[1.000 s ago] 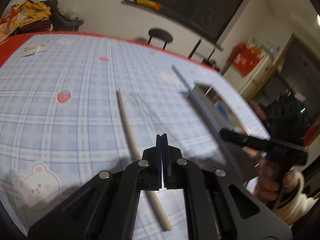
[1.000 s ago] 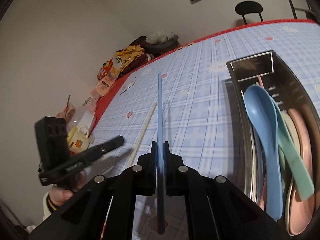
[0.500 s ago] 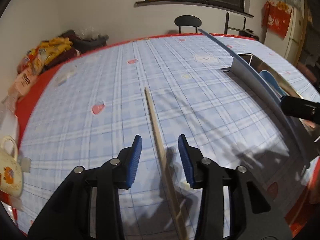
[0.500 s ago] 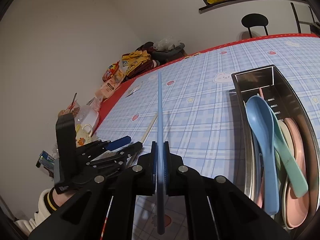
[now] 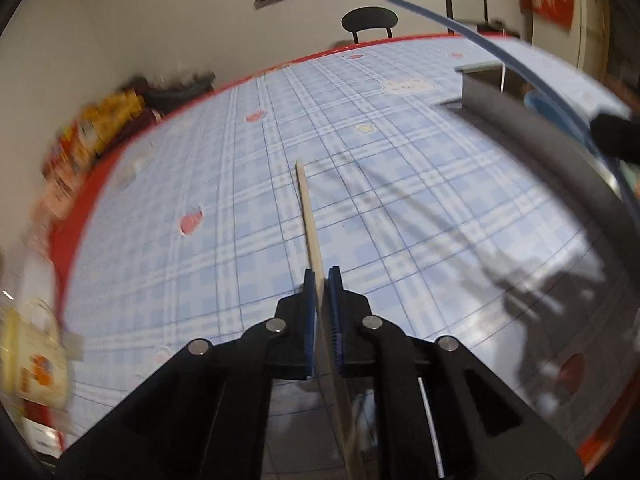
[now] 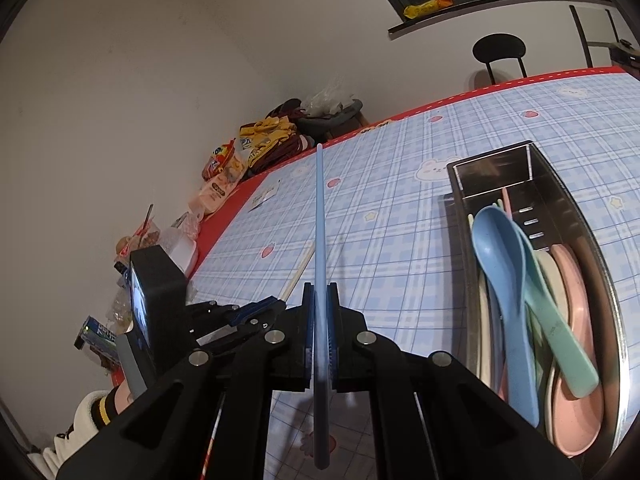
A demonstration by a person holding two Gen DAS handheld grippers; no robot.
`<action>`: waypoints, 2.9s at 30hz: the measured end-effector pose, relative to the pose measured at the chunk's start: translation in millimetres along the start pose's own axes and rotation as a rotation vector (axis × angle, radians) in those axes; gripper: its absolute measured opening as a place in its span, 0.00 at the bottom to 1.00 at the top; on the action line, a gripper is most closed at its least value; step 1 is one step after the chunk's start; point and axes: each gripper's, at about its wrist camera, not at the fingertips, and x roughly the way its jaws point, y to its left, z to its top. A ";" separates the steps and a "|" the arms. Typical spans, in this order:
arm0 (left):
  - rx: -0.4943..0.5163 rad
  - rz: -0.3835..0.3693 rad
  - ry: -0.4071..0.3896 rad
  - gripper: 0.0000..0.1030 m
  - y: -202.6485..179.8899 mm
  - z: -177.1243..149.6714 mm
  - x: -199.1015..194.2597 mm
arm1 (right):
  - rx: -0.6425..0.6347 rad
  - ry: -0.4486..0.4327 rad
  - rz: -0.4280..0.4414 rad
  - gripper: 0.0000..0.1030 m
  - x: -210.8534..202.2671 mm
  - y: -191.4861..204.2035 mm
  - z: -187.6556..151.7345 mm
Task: Organize utensils
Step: 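Lift the blue chopstick with the right gripper while the left lifts the wooden chopstick, then lower both chopsticks into the steel caddy and open both grippers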
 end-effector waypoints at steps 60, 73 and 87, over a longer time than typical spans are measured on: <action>-0.700 -0.861 -0.057 0.10 -104.0 49.7 0.3 | 0.147 -0.062 -0.089 0.06 -67.1 -92.7 16.7; -0.677 -0.801 -0.039 0.08 -108.5 44.6 4.1 | 0.150 -0.033 -0.099 0.06 -55.6 -91.9 12.7; -0.550 -0.524 -0.254 0.39 -52.6 48.4 -53.0 | 0.105 0.033 -0.095 0.07 -37.6 -76.3 2.6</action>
